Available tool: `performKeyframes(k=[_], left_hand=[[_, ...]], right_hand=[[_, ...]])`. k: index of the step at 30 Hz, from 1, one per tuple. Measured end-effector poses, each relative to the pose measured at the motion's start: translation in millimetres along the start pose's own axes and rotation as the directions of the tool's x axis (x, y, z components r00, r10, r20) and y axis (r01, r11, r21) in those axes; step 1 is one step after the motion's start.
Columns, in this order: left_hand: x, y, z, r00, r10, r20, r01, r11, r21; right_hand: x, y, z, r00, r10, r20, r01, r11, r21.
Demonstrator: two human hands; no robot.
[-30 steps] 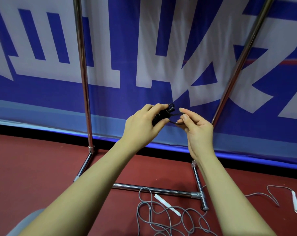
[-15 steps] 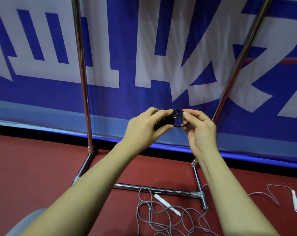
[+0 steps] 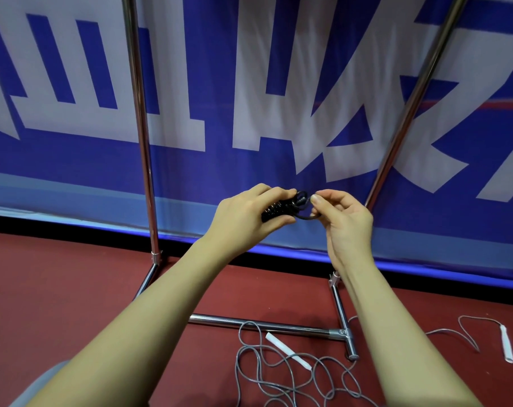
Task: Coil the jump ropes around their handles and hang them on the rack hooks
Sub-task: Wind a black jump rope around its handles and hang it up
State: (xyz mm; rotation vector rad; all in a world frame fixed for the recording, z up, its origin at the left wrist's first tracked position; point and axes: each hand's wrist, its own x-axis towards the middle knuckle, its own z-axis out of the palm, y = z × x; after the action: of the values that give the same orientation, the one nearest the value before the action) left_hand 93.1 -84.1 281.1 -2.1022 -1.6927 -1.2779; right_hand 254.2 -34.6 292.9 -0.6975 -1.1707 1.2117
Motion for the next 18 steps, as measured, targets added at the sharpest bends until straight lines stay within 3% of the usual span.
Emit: performKeyframes(k=[9, 18], left_hand=[[-1.5, -1.6, 0.7, 0.995, 0.093, -0.026, -0.093, 0.996, -0.001], [-0.8, 0.8, 0.2, 0.995, 0.094, -0.017, -0.095, 0.994, -0.055]], right_hand=[[-0.7, 2.1, -0.6, 0.997, 0.009, 0.081, -0.006, 0.999, -0.035], [2.1, 3.3, -6.5, 0.984, 0.026, 0.178, -0.010, 0.996, -0.093]])
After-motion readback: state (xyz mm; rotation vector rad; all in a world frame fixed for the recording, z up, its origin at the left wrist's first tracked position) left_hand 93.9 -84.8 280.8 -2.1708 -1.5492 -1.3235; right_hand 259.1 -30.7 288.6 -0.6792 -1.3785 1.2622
